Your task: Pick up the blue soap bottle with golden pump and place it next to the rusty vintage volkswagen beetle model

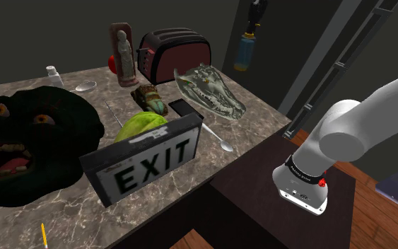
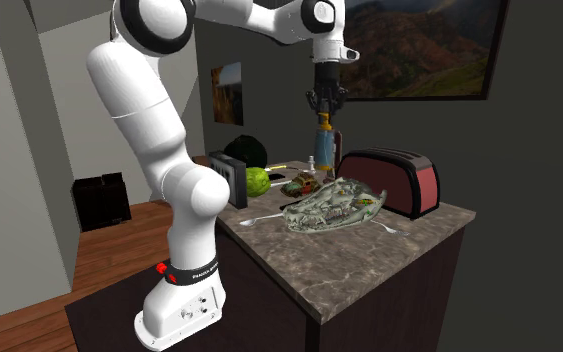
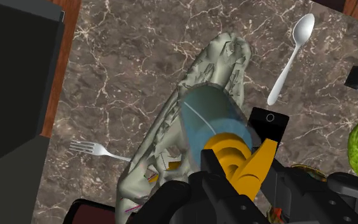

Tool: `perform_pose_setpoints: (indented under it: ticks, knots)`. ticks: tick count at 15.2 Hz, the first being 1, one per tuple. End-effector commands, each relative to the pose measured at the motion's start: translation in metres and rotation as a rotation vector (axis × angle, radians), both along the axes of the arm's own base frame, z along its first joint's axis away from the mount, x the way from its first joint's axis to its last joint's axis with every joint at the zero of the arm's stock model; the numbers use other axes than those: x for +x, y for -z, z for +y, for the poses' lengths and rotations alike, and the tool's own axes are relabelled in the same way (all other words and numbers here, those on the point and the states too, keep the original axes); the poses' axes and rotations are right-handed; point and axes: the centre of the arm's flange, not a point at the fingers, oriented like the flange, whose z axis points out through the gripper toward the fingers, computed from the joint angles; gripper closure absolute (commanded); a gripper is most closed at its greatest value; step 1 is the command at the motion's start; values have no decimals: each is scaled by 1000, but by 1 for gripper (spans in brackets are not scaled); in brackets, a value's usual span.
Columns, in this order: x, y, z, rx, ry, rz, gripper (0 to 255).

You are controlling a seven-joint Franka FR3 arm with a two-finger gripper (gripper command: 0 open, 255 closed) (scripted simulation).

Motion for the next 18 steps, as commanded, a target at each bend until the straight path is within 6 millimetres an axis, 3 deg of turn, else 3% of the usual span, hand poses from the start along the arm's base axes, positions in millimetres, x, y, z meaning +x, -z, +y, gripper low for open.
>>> perform_pose_setpoints:
  ticks: [1,18]
  knots:
    - [11,2,23,0,1,-1,255]
    - [112,31,221,0,1,-1,255]
